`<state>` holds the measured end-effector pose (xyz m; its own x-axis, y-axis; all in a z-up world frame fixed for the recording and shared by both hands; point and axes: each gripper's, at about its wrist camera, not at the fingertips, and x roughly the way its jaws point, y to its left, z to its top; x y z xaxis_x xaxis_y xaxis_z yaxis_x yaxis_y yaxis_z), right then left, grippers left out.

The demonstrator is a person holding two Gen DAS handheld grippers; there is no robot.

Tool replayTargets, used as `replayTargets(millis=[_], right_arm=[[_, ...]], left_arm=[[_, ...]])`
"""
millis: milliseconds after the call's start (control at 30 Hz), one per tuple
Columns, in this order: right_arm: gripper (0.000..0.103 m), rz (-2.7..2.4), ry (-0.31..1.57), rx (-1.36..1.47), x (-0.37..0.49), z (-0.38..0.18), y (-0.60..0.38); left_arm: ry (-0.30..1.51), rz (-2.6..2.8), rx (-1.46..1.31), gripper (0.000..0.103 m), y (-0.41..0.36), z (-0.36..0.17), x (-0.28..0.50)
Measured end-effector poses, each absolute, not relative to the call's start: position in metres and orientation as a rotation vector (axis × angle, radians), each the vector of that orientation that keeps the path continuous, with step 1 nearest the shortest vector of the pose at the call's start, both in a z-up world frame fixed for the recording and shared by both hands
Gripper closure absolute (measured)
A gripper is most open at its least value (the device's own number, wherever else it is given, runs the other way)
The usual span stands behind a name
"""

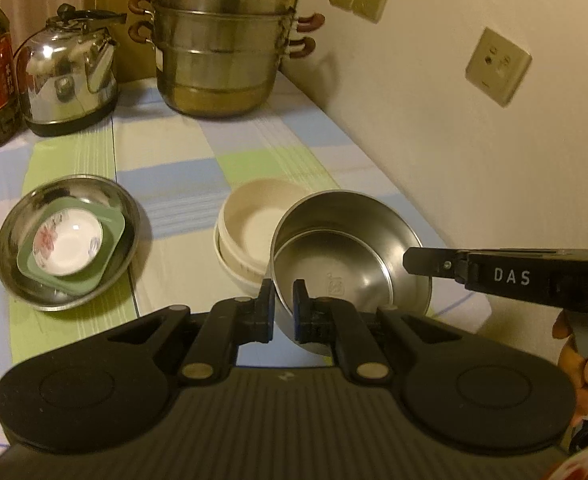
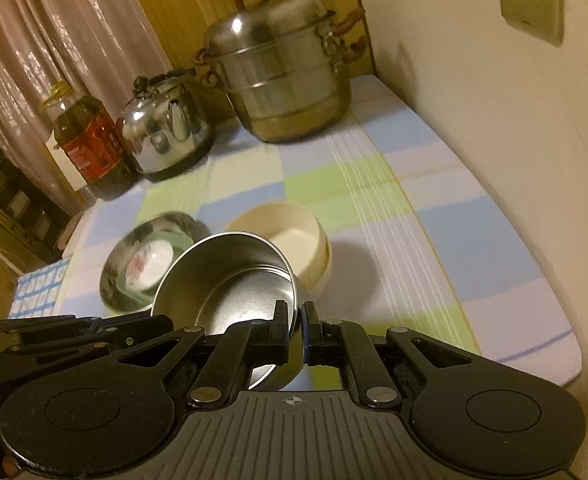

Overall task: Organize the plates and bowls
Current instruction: 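Carry the steel bowl with the right gripper onto the cream bowl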

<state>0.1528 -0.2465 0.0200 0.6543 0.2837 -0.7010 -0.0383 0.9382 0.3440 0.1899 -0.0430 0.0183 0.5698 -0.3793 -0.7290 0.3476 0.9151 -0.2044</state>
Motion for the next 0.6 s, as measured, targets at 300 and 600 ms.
replayTargets(millis=[300, 600], right_arm=[[0.097, 0.194, 0.836, 0.327, 0.192, 0.026, -0.248], [0.096, 0.211, 0.839, 0.339, 0.229, 0.022, -0.251]], left_arm=[[0.841, -0.4, -0.056, 0.096, -0.044, 0.024, 0.223], [0.841, -0.358, -0.071, 0.096, -0.045, 0.018, 0.257]])
